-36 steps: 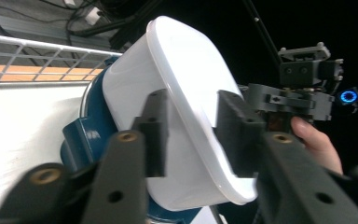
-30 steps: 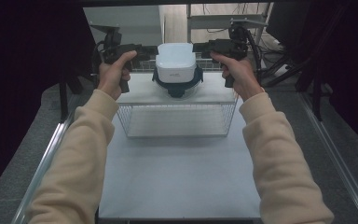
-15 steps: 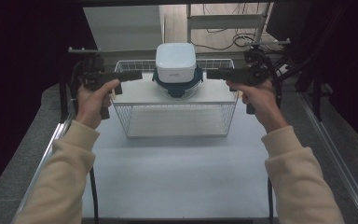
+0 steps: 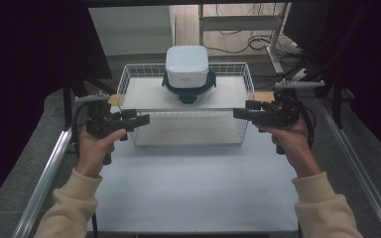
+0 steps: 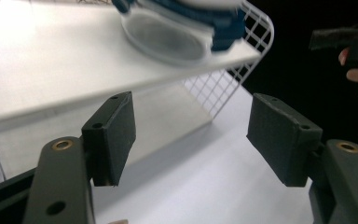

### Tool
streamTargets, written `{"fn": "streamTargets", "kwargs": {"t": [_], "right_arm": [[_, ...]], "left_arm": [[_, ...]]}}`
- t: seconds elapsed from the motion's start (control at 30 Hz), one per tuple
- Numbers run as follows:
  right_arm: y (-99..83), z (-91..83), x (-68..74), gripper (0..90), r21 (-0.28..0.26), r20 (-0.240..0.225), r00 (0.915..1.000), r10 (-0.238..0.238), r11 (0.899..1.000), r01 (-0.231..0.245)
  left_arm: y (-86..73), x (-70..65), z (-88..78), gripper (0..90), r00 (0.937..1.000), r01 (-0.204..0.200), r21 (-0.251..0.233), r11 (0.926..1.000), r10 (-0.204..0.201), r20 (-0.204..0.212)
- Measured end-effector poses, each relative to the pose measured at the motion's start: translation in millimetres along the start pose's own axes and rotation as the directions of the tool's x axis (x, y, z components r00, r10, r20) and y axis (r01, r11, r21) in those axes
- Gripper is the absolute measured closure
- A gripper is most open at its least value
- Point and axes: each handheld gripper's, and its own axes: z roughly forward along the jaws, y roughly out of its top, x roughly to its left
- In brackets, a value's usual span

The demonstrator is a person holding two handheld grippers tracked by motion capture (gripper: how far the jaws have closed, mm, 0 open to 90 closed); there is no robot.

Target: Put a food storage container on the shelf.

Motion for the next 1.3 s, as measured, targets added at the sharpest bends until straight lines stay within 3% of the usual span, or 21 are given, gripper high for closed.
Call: {"fn": "streamTargets", "kwargs": {"t": [0.27, 0.7, 0.83, 0.97, 1.07, 1.3], "right_arm": [[-46.3, -0.7, 5.2, 27.5, 0.017, 0.025, 0.9986, -0.047, 0.999, 0.046], [-128.0, 0.6, -6.8, 25.4, 0.074, 0.076, 0.9960, -0.046, 0.996, 0.040], [-151.0, 4.4, -13.3, 24.4, 0.127, 0.096, 0.9944, -0.044, 0.991, 0.031], [-173.0, 7.5, -19.5, 23.6, 0.142, 0.099, 0.9950, -0.014, 0.990, 0.000], [-185.3, 8.7, -23.4, 22.9, 0.179, 0.122, 0.9921, -0.027, 0.984, 0.005], [-191.4, 10.6, -26.6, 22.9, 0.182, 0.131, 0.9912, -0.018, 0.983, -0.006]], "left_arm": [[-46.5, -7.3, 5.7, 29.7, 1.0000, -0.005, 0.022, 0.9998, 0.005, -0.007], [-114.1, 5.4, 37.1, 27.1, 0.9992, 0.022, 0.133, 0.9909, -0.018, -0.035], [-126.7, 6.3, 42.6, 27.0, 0.9984, 0.003, 0.171, 0.9853, 0.007, -0.056], [-140.2, 7.7, 43.5, 27.0, 0.9963, -0.005, 0.190, 0.9819, 0.021, -0.084], [-150.4, 8.6, 44.8, 26.8, 0.9946, -0.012, 0.205, 0.9788, 0.033, -0.098], [-155.6, 10.8, 42.1, 25.8, 0.9939, -0.019, 0.201, 0.9795, 0.040, -0.103]]}}
